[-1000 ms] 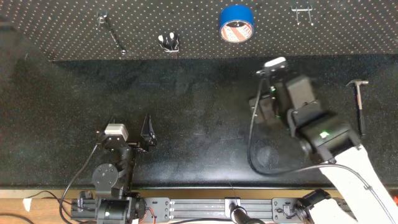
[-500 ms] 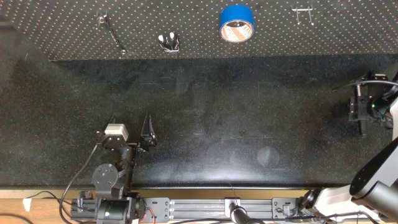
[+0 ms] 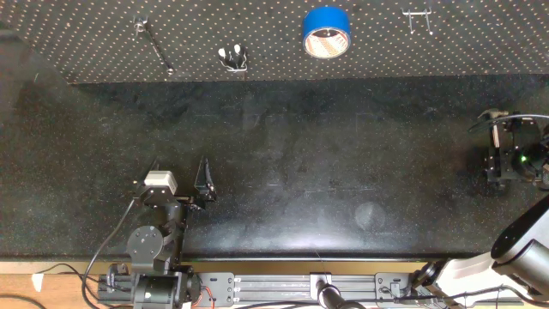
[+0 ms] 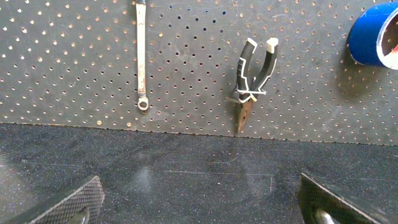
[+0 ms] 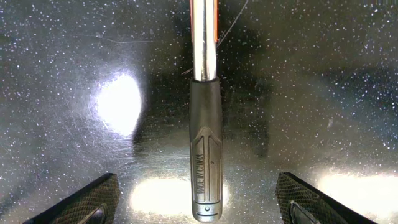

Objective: Place Tools Onto Pegboard

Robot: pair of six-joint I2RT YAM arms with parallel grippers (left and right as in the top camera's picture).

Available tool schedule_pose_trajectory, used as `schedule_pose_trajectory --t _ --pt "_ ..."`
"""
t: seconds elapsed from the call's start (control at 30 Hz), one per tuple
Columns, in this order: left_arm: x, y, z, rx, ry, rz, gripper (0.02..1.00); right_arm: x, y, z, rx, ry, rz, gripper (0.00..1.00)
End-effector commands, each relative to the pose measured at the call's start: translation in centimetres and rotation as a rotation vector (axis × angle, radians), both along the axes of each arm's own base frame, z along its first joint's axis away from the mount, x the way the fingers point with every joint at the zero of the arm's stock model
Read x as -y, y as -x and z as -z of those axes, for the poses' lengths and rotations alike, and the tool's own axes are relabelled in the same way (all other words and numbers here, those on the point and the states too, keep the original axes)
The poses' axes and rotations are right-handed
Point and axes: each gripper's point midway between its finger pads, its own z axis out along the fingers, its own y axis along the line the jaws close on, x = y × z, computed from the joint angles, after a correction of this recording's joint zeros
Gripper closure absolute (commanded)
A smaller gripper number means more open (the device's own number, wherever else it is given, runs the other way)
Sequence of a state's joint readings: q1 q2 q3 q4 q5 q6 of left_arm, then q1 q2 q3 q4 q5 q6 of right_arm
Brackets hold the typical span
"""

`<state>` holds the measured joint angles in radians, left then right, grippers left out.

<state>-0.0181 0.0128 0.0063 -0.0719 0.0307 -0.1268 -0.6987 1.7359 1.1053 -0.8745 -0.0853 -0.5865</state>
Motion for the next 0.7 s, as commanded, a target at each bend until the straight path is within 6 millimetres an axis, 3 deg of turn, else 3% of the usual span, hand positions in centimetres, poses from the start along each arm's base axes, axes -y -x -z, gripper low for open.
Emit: schedule_pose_trajectory --t 0.03,0.27,0.43,0.53,0.63,0.7 --pt "0.2 0.1 0.0 0.002 -0.015 0.012 0.023 -0.6 0.2 1.4 -0.028 -0.043 -0.045 0.169" --pt "0.2 0.1 0.0 0.001 -0.015 0.012 0.023 0.4 1.0 1.7 -0.081 0.011 -0.085 0.169" --pt "0.2 0.1 0.0 0.001 -0.015 0.012 0.023 -0.3 0.7 1.9 -0.094 0.024 -0.117 0.774" --pt "0.2 0.1 0.0 0.001 -0.015 0.012 0.023 -1.1 -0.1 2.1 -0.088 0.035 -0.155 0.919" --pt "0.2 0.1 0.0 0.002 -0.015 0.012 0.023 -0.9 -0.9 1.8 -0.051 0.054 -0.132 0.925" --pt "0.2 0.1 0.0 0.002 -0.015 0.012 0.023 -1.2 -3.2 -1.6 0.114 0.063 -0.070 0.925"
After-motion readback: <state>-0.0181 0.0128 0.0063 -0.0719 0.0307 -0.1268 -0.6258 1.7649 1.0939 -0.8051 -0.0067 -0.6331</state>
